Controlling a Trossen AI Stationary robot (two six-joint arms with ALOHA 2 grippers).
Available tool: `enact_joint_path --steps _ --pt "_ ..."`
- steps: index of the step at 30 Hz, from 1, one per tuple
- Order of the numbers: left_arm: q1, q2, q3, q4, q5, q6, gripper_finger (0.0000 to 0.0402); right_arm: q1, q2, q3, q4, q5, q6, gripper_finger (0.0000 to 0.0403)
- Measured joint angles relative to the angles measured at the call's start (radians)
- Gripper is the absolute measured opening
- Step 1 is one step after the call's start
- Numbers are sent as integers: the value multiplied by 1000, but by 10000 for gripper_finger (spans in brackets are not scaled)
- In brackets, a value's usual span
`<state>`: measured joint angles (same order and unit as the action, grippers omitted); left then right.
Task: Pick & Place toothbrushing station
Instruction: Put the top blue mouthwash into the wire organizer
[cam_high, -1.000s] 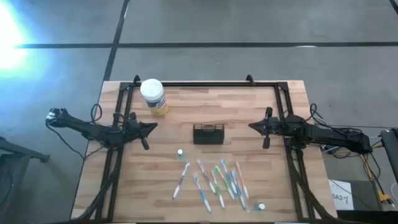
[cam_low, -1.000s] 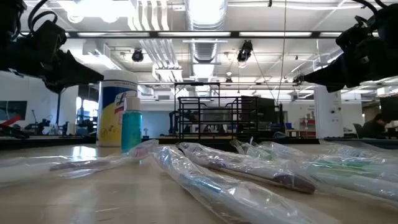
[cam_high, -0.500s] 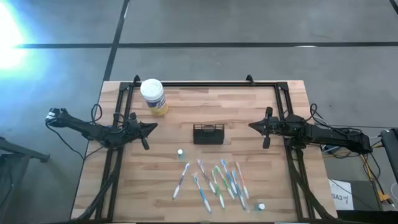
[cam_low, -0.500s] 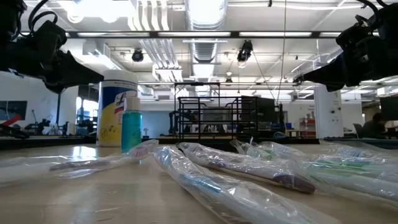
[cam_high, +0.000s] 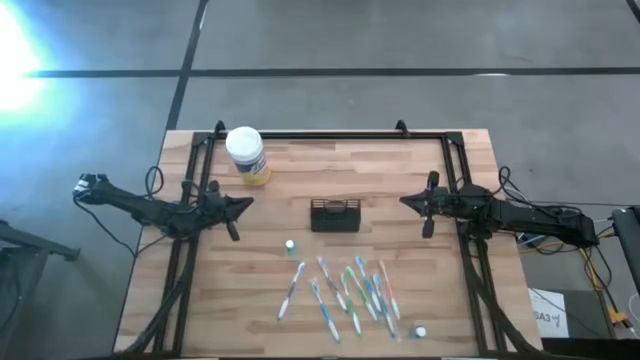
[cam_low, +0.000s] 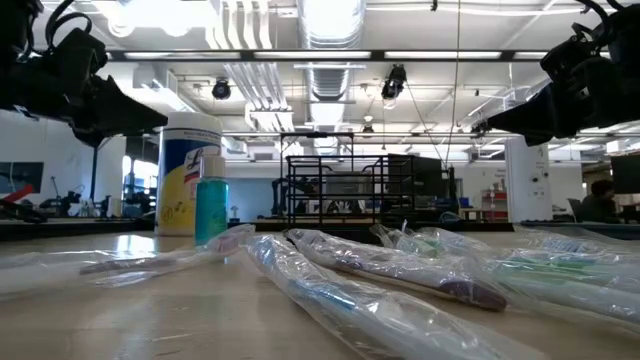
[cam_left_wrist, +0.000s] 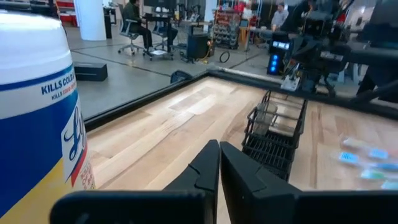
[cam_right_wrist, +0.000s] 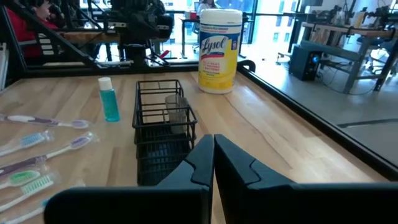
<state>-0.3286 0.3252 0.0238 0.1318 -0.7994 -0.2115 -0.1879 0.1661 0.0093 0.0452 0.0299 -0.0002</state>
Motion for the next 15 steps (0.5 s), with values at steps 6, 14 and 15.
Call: enact_joint_path --steps 6,14,15 --pt "0 18 100 50 92 40 5 0 1 0 -10 -2 18 8" --pt "0 255 473 -261 55 10 9 0 0 0 -10 -3 -3 8" --pt "0 296 533 -341 56 -25 9 0 0 0 -9 -3 -8 8"
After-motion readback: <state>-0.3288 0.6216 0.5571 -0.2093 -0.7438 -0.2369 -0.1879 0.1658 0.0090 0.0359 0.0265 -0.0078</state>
